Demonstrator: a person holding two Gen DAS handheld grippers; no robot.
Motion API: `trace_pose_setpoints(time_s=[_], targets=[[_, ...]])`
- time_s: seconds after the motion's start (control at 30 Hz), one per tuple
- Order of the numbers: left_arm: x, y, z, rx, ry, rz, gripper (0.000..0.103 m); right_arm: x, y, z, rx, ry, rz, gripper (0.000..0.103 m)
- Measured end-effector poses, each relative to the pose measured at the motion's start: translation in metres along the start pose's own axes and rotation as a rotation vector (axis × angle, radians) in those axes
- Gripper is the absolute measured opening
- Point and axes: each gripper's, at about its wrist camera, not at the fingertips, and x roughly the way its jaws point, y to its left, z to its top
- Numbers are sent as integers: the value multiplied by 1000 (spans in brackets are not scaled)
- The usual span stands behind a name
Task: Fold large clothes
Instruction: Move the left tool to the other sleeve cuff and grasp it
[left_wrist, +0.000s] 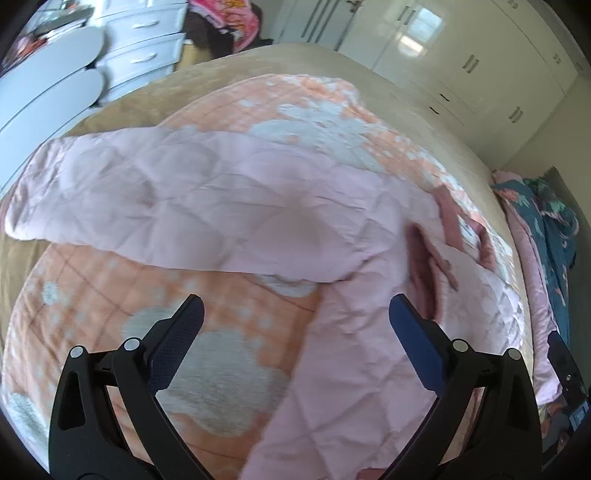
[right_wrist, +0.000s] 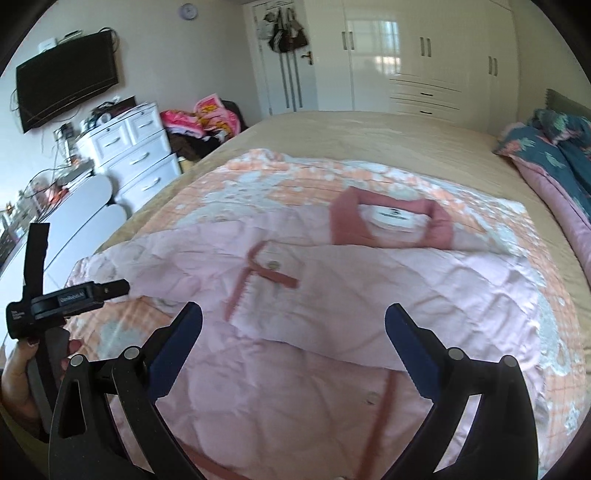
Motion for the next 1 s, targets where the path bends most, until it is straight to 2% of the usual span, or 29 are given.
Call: trace_pose_setpoints(time_s=[0.33,0.47,0.7,0.9,1.0], targets=[[-9,63,11,-122,-38,76,94,38,68,13,-68,41,78,99],[-10,88,16,-182,-43,84,94,50,86,15,-83,50,104,99],[0,139,19,-349,-16,65,94,72,114,23,-101,71,143,99],[8,176,27,-457,-53,78,94,83,127,24,-104,83,177,99],[16,202,31,-543,-69,84,94,85,128,22,-101,86,183,99]])
